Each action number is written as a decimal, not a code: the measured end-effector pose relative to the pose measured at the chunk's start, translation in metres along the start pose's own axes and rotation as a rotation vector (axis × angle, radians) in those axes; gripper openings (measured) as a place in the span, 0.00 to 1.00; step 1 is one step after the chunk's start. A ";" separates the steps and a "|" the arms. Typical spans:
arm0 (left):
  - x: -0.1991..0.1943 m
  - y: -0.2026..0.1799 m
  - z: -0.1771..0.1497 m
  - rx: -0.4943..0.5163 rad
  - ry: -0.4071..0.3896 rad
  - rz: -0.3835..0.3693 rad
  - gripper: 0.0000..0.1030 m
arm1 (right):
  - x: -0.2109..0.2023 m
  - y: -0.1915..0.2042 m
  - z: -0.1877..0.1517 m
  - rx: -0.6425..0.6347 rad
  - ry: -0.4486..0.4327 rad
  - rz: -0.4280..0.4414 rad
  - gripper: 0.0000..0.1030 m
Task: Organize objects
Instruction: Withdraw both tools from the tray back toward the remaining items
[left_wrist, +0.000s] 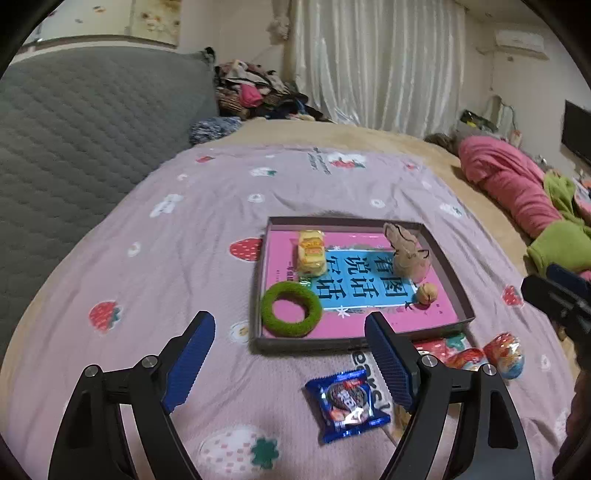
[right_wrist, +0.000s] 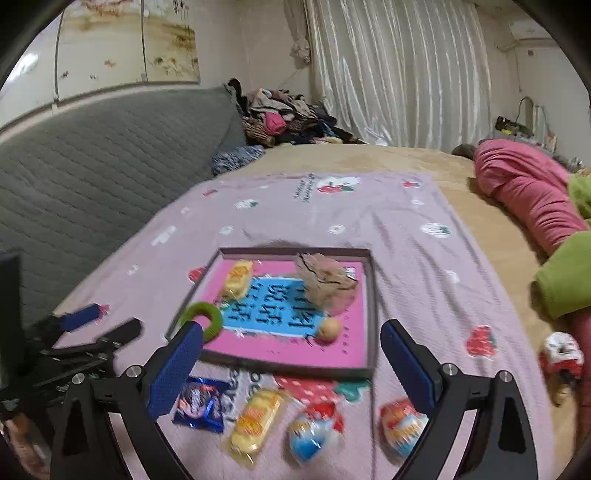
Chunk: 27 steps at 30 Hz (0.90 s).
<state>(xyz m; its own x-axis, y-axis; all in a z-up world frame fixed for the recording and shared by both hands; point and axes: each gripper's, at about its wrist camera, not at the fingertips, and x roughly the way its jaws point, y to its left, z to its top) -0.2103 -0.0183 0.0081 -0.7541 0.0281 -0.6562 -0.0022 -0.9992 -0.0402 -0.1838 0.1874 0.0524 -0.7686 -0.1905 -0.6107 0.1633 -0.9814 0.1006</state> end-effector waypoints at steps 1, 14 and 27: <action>-0.007 0.001 -0.001 0.000 0.004 -0.011 0.82 | -0.004 0.000 0.000 -0.001 -0.001 -0.006 0.94; -0.090 -0.004 -0.030 -0.015 0.000 -0.011 0.82 | -0.077 0.021 -0.018 0.038 0.003 0.024 0.95; -0.155 -0.007 -0.043 -0.011 -0.040 -0.020 0.82 | -0.140 0.043 -0.022 0.010 -0.048 0.026 0.98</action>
<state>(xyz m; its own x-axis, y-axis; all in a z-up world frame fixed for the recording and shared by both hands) -0.0652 -0.0145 0.0783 -0.7797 0.0468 -0.6244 -0.0108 -0.9981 -0.0612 -0.0553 0.1719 0.1253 -0.7927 -0.2167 -0.5698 0.1776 -0.9762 0.1242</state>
